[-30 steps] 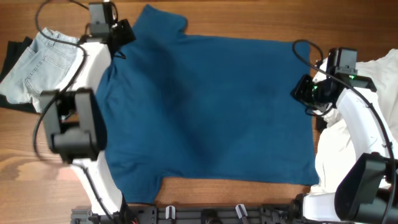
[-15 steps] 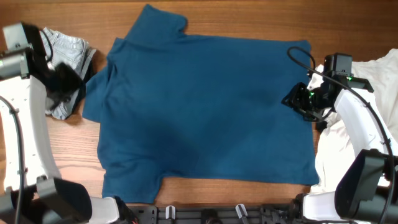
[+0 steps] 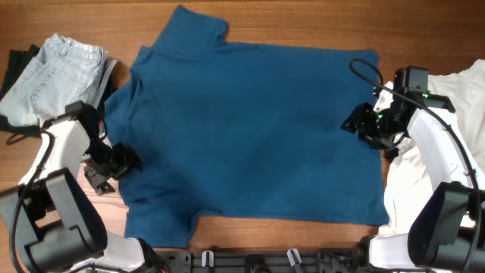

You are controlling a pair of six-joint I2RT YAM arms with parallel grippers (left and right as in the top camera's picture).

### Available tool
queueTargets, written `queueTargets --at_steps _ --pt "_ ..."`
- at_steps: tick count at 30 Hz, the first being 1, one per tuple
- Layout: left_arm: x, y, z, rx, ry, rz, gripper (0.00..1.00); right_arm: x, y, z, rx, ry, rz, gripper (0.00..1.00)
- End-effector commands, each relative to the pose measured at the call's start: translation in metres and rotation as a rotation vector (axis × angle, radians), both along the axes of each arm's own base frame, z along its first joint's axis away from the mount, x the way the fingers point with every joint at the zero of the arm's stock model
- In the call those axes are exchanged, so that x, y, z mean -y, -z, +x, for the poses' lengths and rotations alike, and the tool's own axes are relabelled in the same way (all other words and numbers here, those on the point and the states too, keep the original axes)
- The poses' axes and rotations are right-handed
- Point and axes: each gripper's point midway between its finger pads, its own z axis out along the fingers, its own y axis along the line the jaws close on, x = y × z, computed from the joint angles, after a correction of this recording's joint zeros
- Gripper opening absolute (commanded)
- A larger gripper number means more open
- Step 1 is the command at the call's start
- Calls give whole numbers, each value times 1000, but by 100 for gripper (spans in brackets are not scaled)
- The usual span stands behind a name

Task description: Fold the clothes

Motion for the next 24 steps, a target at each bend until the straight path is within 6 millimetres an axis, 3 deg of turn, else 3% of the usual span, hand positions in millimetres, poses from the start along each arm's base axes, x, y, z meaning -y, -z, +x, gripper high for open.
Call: queueTargets --at_steps 1,5,7,9,11,14,18,21,24 --pt "3 15 -18 -74 11 -18 77 -4 5 -4 -18 -17 14 54" --pt "10 20 -29 -107 7 -46 68 -4 5 -4 -17 -15 14 55" --pt "9 22 -29 -109 8 -42 51 -4 5 -5 -29 5 18 55" --pt "9 23 -27 -102 8 -40 23 -2 6 -6 -43 30 8 56" --pt "8 23 -25 -95 7 -37 5 20 11 -9 -68 97 -96 58" --pt "7 22 -25 -96 3 -38 4 40 13 -17 -108 193 -119 58" --pt "2 9 -11 -68 3 -27 4 57 23 -55 -252 316 -83 57" --pt "-4 -1 4 -32 2 -17 4 50 37 -87 -359 362 -13 56" --pt "-5 -2 7 -22 0 -12 4 49 52 -124 -492 452 -31 56"
